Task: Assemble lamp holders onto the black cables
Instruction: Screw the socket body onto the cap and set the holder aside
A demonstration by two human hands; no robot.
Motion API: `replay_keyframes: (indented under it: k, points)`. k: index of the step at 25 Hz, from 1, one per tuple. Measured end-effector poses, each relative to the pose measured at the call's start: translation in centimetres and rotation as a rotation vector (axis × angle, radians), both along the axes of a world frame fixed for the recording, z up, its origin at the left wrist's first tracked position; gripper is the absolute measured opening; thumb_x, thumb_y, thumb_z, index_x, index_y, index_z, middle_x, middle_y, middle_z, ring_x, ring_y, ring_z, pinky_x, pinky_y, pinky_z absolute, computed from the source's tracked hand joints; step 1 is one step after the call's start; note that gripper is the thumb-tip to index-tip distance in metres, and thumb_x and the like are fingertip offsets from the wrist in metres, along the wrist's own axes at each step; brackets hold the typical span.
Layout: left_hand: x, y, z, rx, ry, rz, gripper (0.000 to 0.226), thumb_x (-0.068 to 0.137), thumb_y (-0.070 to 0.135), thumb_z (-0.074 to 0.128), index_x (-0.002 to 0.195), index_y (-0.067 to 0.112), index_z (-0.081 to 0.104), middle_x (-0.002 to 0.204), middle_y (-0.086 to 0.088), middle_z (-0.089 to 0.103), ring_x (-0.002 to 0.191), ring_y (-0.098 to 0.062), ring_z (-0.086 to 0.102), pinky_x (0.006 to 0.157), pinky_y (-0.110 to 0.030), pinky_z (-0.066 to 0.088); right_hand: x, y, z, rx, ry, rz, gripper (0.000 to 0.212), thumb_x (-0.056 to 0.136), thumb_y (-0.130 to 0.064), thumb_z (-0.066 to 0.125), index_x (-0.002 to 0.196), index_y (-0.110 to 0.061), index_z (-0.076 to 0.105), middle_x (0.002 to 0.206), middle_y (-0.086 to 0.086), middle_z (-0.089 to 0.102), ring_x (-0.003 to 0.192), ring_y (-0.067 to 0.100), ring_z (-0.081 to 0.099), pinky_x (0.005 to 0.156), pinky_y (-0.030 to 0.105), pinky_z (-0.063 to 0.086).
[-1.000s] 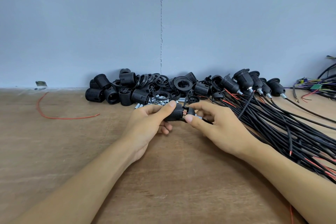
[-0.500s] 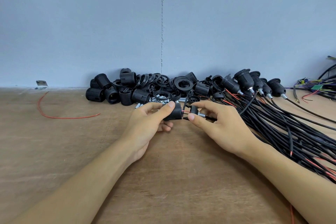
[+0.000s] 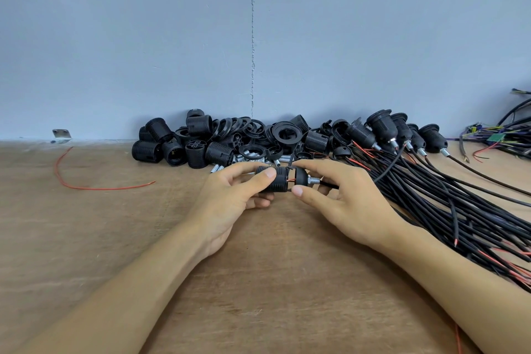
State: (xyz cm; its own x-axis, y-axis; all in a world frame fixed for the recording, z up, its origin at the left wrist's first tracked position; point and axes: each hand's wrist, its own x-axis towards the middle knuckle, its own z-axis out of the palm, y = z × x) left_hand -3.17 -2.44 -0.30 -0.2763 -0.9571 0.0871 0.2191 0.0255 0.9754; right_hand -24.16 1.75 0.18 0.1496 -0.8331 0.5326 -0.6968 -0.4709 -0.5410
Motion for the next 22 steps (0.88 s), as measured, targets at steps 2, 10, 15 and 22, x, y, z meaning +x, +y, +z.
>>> replay_keyframes:
  k: [2,10,15,22]
  points:
    - [0.0,0.0,0.0,0.001,-0.002,-0.003,0.043,0.068,0.032,0.08,0.105,0.011,0.077,0.093,-0.01,0.078,0.076,-0.021,0.072,0.068,-0.024,0.058,0.0,0.1,0.1,-0.005,0.007,0.001,0.031,0.09,-0.039,0.07,0.121,-0.037,0.067,0.097,-0.006,0.071,0.076,0.011,0.06,0.068,0.018,0.047]
    - [0.0,-0.2,0.0,0.021,-0.047,-0.011,0.048,0.068,0.041,0.08,0.098,0.004,0.079,0.089,-0.012,0.077,0.065,-0.02,0.066,0.059,-0.023,0.056,0.1,0.2,0.6,0.047,0.002,0.032,0.019,0.095,-0.039,0.065,0.113,-0.035,0.071,0.093,-0.01,0.072,0.086,0.008,0.065,0.072,0.029,0.05]
    - [-0.2,-0.2,0.2,0.018,-0.139,0.03,0.071,0.065,0.059,0.08,0.099,-0.003,0.076,0.092,-0.023,0.075,0.054,-0.02,0.063,0.048,-0.024,0.05,0.3,0.4,1.0,0.082,0.025,0.04,0.016,0.099,-0.04,0.057,0.094,-0.035,0.071,0.075,-0.013,0.062,0.071,0.002,0.055,0.068,0.027,0.045]
    - [-0.4,-0.6,-0.1,-0.001,-0.263,0.07,0.073,0.072,0.072,0.073,0.091,0.002,0.075,0.059,-0.006,0.066,0.043,-0.019,0.055,0.039,-0.023,0.039,0.9,0.9,1.5,0.155,0.0,0.076,0.034,0.101,-0.04,0.053,0.068,-0.039,0.056,0.064,-0.009,0.051,0.059,0.004,0.045,0.059,0.027,0.037]
